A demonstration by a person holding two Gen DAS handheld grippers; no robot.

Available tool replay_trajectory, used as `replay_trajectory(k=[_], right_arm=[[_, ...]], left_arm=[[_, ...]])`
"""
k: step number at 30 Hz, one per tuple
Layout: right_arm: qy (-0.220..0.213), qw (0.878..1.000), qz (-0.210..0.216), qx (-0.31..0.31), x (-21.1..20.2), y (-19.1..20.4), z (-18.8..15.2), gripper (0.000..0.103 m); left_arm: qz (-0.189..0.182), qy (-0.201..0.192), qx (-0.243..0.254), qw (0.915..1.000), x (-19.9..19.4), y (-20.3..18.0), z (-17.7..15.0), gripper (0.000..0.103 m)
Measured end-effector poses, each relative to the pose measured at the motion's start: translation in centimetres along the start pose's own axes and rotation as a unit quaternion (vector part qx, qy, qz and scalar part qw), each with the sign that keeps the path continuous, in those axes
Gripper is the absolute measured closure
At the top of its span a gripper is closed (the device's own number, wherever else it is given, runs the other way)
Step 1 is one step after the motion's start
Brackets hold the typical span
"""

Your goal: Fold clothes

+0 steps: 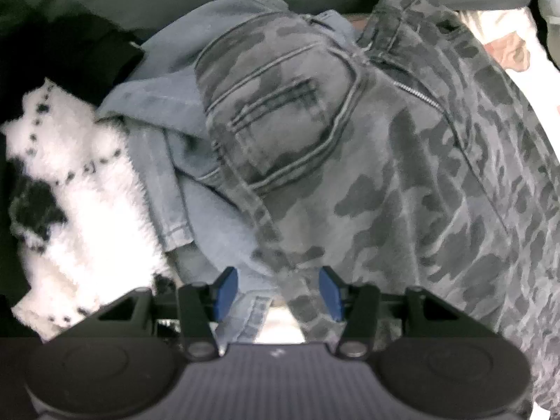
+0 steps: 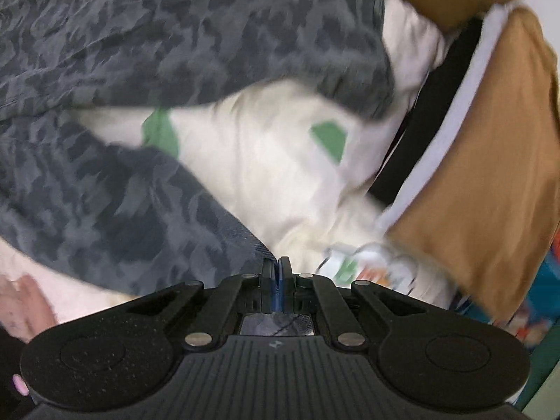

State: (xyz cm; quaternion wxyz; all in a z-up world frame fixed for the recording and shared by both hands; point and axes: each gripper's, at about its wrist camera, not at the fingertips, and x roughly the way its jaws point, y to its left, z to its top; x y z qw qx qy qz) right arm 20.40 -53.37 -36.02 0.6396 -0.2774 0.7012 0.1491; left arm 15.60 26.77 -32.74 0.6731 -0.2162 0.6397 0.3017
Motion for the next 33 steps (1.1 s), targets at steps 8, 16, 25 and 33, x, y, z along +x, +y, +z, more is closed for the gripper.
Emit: replay_trajectory(k=[8,16,25,33], right_arm=[[-0.022,0.996,-0.070,-0.059,2.9,-0.5,7.2,0.103],[-0.070,0.986,-0.110,-0.103,6.7,0.6,9.8,0.103],[-0.119,0.977,-0.142,-0.107,12.0,2.2,11.0,0.103],[-0.163,0.977,-0.125,-0.052,13.8,1.9,10.5,0.102]], left_arm=[[-0.006,-0.015,-0.005,0.9998,-0.2,1.1,-2.2,0.049],[-0.091,-0.062,-0.067,0.9917,3.0,3.3,-4.3,0.048],[-0.126,-0.140,-0.037,0.9814,6.0,4.2,-5.7,0.048],[-0.137,-0.188,-0.051,0.9713,4.5,5.7,-5.7,0.059]])
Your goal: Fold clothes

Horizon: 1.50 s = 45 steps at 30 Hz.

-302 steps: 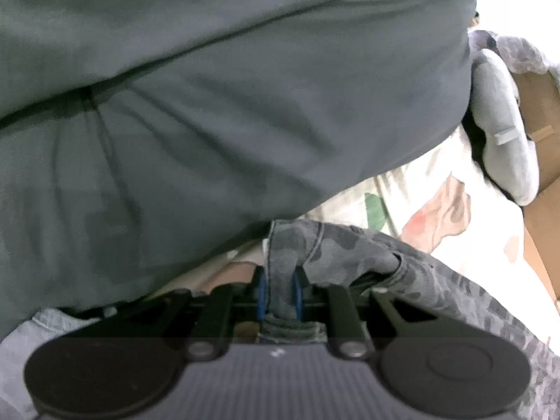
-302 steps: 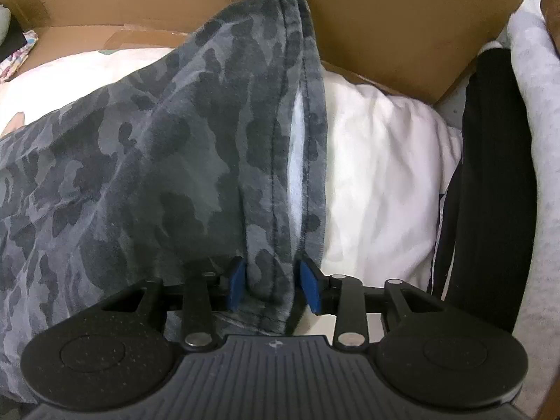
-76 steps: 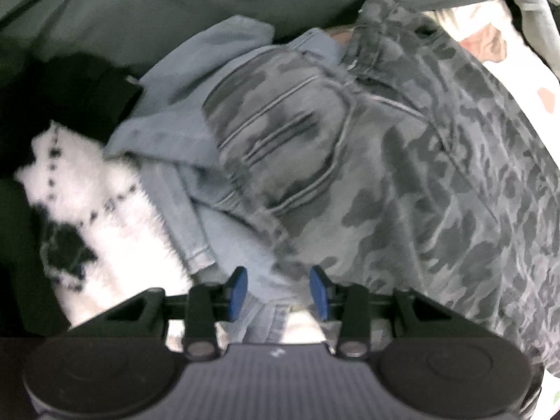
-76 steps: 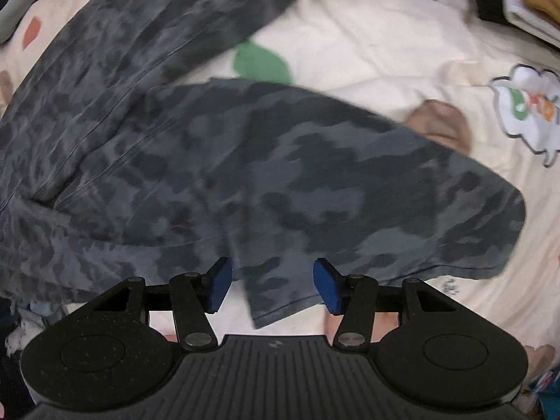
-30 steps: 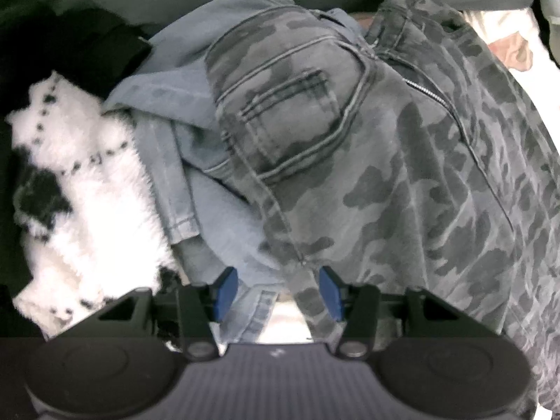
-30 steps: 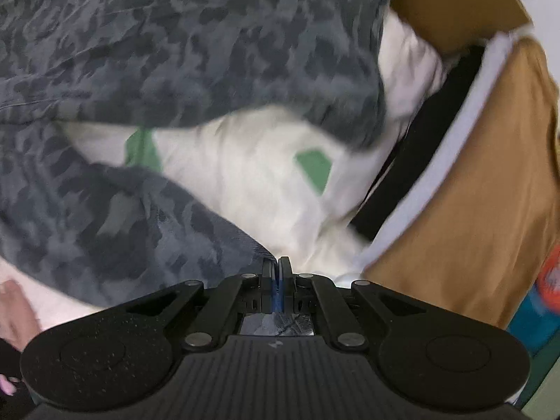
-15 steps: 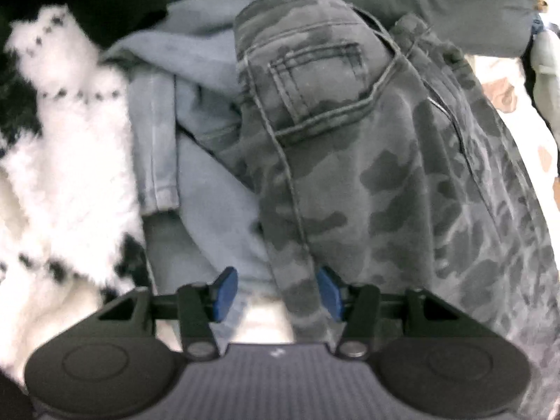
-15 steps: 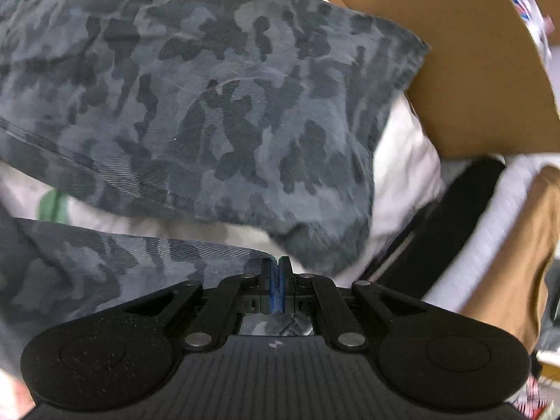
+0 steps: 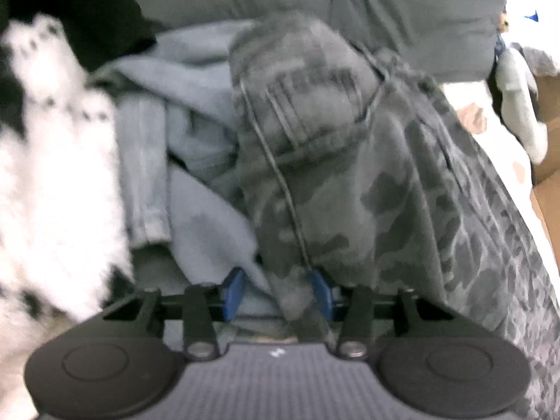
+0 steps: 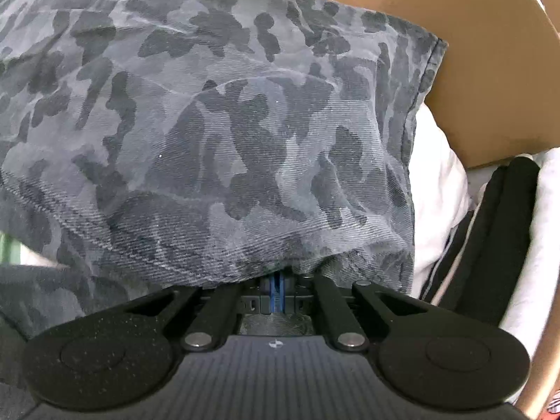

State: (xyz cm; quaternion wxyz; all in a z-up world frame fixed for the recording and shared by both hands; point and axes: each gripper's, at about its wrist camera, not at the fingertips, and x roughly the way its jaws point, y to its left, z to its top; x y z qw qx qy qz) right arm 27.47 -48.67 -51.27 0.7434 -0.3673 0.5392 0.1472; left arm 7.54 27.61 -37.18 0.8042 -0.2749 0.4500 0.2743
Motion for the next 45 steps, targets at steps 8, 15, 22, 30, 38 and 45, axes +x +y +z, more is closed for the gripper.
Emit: replay_trajectory(k=[8,15,22,30,38,45], right_arm=[[-0.016,0.998,0.027,0.052,-1.6,-2.2,-0.5,0.077],[-0.051,0.992,0.044,0.103,-8.8,-6.0,-2.5,0.058],[-0.087,0.985,0.072,0.131,-14.3,-6.9,-7.4,0.055],[-0.087,0.975,0.103,0.178,-16.3,-5.8,-15.1,0.055],[-0.091,0.960,0.122,0.235,-17.0,-6.6,-21.5,0.055],[-0.071,0.955,0.138,0.254,-16.1,-6.7,-26.2,0.055]], left_arm=[[-0.044,-0.042,-0.006,0.9981,-2.9,0.6,1.7,0.053],[-0.053,-0.042,-0.053,0.9963,-3.1,3.0,2.3,0.046],[-0.075,-0.056,-0.088,0.9917,-2.0,4.3,3.5,0.046],[-0.101,-0.048,-0.137,0.9842,0.2,4.6,4.9,0.053],[-0.085,-0.035,-0.158,0.9832,1.0,3.9,5.6,0.087],[-0.063,-0.046,-0.114,0.9904,-1.0,3.1,6.4,0.092]])
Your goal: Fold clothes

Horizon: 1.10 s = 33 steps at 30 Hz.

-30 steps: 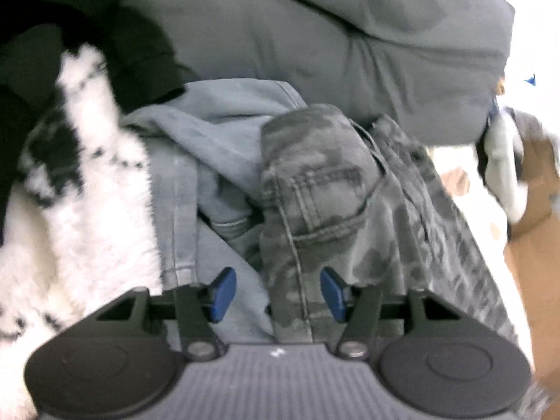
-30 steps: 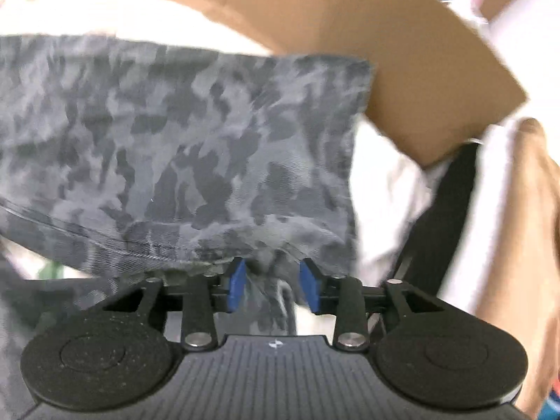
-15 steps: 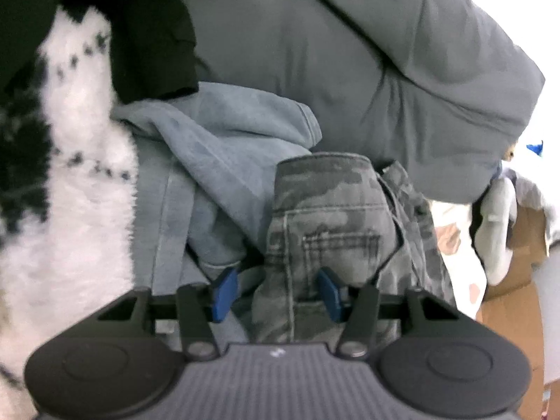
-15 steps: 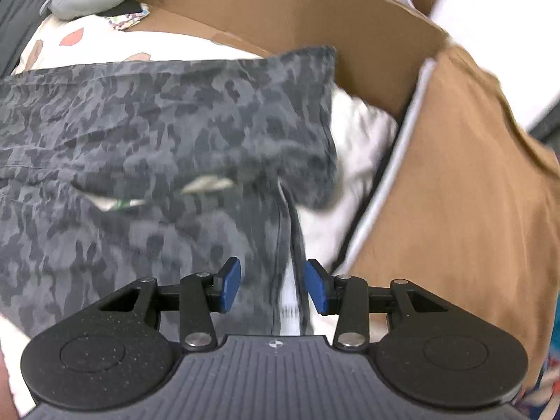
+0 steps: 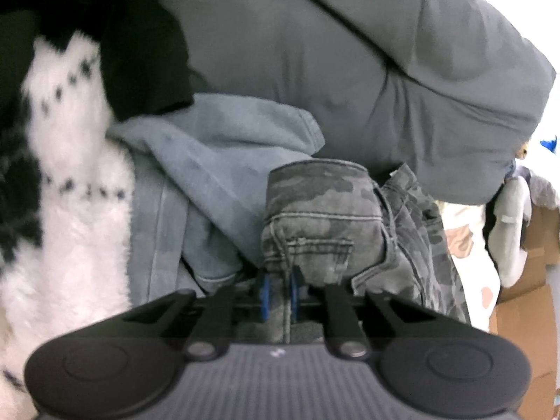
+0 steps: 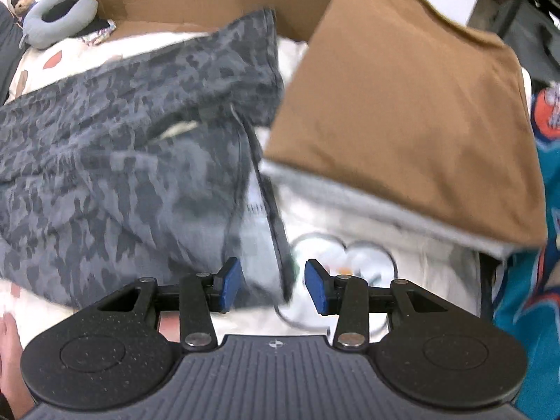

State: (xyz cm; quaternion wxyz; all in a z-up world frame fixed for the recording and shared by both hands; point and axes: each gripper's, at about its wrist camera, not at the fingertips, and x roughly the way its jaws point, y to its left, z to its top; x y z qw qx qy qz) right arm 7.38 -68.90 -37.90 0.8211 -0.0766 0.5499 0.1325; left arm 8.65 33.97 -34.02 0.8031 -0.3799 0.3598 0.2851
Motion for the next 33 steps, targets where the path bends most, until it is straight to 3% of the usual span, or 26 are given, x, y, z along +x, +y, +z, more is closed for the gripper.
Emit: replay_trajectory(k=[5,12,13,14,16,33], right_arm=[[0.005,1.000,0.014,-0.015,1.9,0.2,-2.1,0.050],[0.015,0.999,0.017,-0.048,6.8,0.5,-1.8,0.048],[0.014,0.998,0.026,-0.051,7.1,0.5,-1.6,0.054],[0.015,0.998,0.037,-0.053,7.3,0.6,-1.4,0.077],[0.026,0.997,0.047,-0.060,7.4,0.8,-1.0,0.103],[0.035,0.997,0.060,-0.015,-2.0,-1.7,0.4,0.103]], left_arm=[[0.004,-0.001,0.020,0.9998,-1.0,-0.7,0.6,0.092],[0.011,-0.001,0.044,0.9990,-2.5,-1.9,1.0,0.092],[0.012,0.000,0.047,0.9988,-2.7,-2.0,1.1,0.092],[0.012,0.000,0.051,0.9986,-2.9,-2.1,1.2,0.093],[0.013,0.000,0.056,0.9983,-3.3,-2.4,1.4,0.093],[0.025,-0.001,0.102,0.9945,-5.6,-2.6,3.3,0.093]])
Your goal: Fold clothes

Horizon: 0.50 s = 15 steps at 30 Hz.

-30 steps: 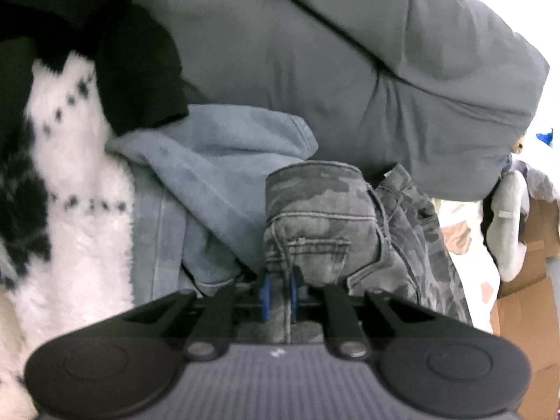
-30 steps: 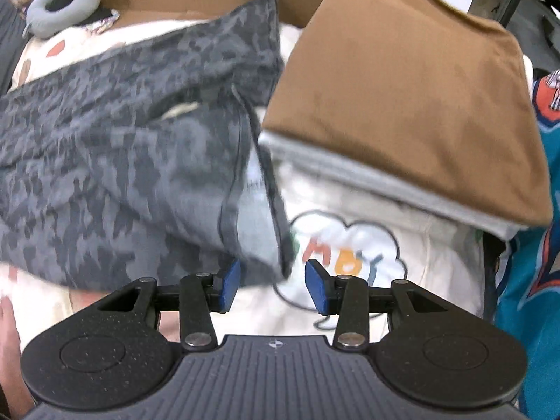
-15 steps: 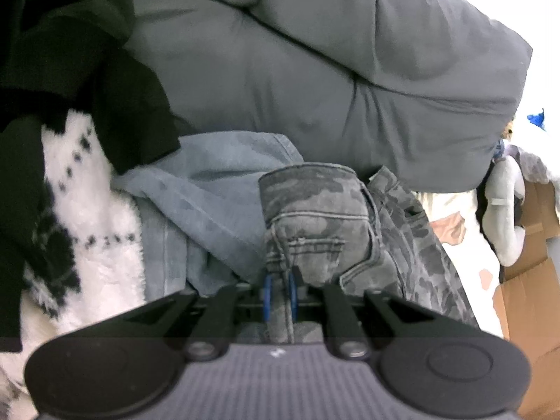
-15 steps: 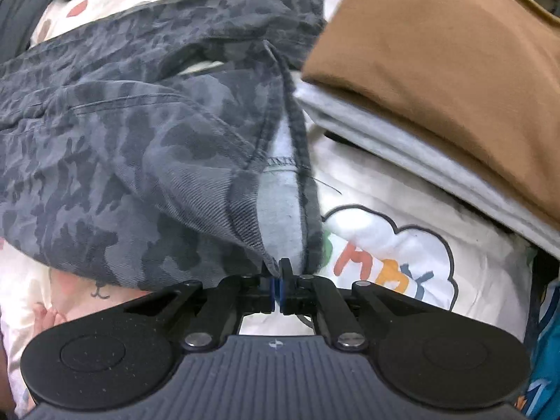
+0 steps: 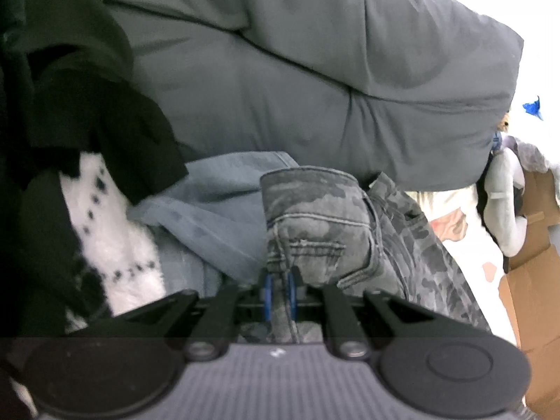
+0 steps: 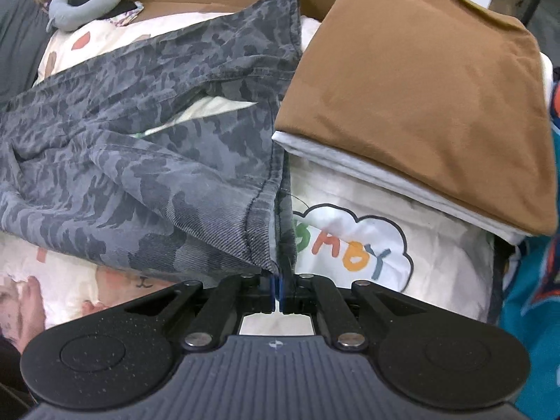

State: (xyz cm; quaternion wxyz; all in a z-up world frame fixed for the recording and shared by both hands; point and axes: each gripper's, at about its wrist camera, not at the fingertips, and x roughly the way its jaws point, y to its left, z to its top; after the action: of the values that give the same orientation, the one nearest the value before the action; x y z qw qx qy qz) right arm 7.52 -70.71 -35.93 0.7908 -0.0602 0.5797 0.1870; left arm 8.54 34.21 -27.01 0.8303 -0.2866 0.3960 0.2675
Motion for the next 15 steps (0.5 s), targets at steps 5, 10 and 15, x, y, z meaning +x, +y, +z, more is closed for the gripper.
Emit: replay_trajectory(k=[5,10,15], right_arm=[[0.013,0.999,-0.013,0.026,0.5,-0.4,0.5,0.103],[0.022,0.999,-0.026,0.040,3.4,-0.8,1.5,0.103],[0.024,0.998,-0.037,0.036,6.6,-0.8,3.6,0.103]], left_arm=[[0.017,0.005,0.007,0.9998,0.0,1.0,0.1,0.094],[0.031,0.014,0.005,0.9994,1.3,1.8,-0.5,0.094],[0.044,0.022,0.009,0.9988,2.7,2.4,-1.1,0.094]])
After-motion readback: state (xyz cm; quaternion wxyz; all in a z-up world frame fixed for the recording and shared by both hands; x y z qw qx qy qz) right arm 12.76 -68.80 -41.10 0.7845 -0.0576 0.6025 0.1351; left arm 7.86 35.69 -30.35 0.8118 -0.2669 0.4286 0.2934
